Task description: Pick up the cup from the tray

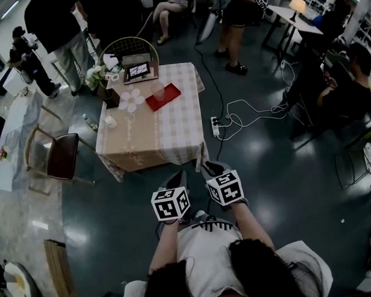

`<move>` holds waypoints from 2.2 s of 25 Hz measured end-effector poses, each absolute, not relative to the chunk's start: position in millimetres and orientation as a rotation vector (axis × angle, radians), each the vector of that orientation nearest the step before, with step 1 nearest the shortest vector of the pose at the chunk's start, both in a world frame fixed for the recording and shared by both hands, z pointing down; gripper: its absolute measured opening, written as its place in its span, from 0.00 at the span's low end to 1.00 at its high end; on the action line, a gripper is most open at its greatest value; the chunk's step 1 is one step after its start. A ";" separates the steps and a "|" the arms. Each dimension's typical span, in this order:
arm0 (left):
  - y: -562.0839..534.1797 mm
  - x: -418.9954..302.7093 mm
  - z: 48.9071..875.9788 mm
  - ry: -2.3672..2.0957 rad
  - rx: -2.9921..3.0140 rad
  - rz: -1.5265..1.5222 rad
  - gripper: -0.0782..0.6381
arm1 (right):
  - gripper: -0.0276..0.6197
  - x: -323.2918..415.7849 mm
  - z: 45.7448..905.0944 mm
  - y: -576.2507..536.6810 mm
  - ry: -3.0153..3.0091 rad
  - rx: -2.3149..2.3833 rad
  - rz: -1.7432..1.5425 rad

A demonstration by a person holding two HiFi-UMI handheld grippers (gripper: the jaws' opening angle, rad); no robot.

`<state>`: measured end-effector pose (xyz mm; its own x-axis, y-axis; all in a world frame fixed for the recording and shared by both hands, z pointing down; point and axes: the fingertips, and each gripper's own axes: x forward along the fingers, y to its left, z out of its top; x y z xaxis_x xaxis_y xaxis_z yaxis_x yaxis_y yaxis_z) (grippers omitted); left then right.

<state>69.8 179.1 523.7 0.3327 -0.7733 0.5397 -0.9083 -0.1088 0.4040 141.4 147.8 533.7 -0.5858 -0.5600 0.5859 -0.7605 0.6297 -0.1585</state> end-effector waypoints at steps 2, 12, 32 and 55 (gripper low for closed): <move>175.3 68.2 522.5 -1.481 1.918 0.251 0.11 | 0.26 136.4 529.3 143.4 -2.413 1.028 0.577; 145.1 54.4 534.6 -1.478 1.886 0.253 0.11 | 0.31 130.2 532.6 105.1 -2.405 1.046 0.596; -5.4 -14.2 535.1 -1.467 1.873 0.254 0.12 | 0.34 70.1 542.3 -43.1 -2.345 1.097 0.719; -126.3 -105.7 525.6 -1.416 1.946 0.310 0.12 | 0.47 -26.5 537.9 -149.4 -2.313 1.083 0.659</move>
